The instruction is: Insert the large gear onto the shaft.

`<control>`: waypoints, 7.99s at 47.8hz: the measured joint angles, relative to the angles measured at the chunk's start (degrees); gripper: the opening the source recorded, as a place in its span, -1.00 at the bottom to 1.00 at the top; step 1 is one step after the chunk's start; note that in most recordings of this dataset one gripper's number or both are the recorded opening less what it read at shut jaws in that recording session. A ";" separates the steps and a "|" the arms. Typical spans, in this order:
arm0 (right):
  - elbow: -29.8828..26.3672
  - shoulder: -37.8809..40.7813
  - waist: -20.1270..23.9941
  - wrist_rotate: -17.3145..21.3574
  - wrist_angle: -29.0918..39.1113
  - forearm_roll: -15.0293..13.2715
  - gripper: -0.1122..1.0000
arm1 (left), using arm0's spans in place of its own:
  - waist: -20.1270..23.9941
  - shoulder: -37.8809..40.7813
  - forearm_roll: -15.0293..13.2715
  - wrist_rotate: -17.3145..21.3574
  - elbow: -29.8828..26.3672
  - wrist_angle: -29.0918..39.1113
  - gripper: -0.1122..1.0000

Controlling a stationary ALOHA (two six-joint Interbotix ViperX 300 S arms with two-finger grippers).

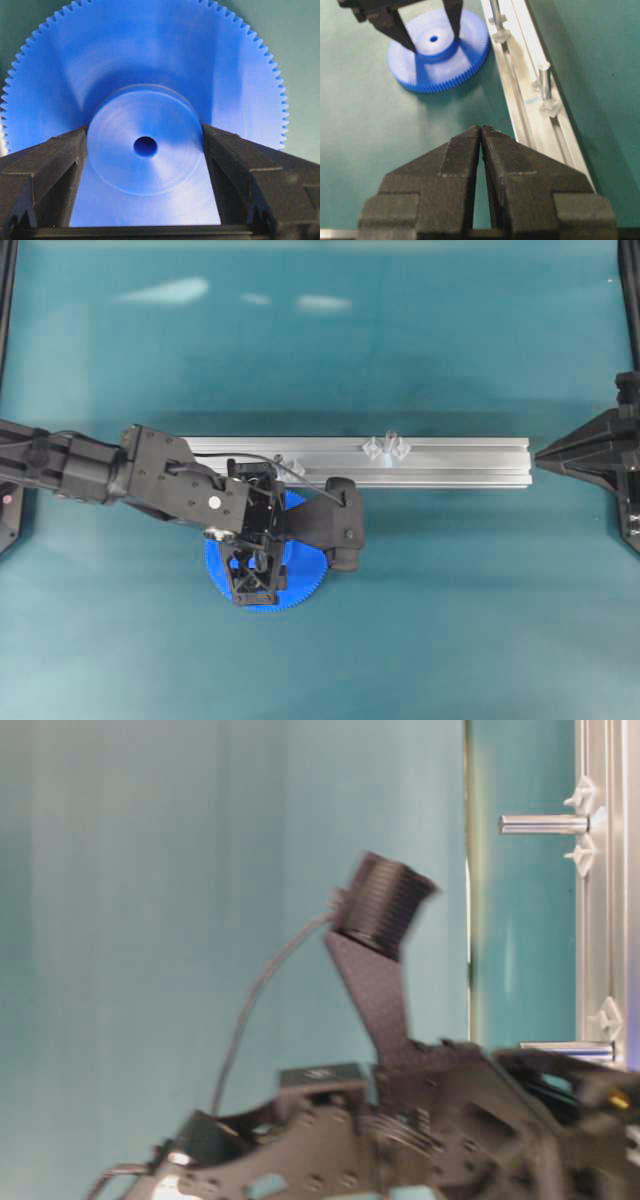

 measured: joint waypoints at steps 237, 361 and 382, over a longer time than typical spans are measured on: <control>1.49 -4.04 -0.09 0.09 0.26 -0.97 -0.53 | 16.52 18.28 0.18 20.74 -42.89 19.07 0.58; 1.49 -4.31 0.00 1.49 0.26 -0.88 -0.53 | 14.06 17.14 0.53 15.56 -39.73 17.31 0.58; 1.49 -4.31 -0.09 1.49 0.26 -0.88 -0.53 | 14.15 17.14 0.53 15.91 -40.25 17.84 0.58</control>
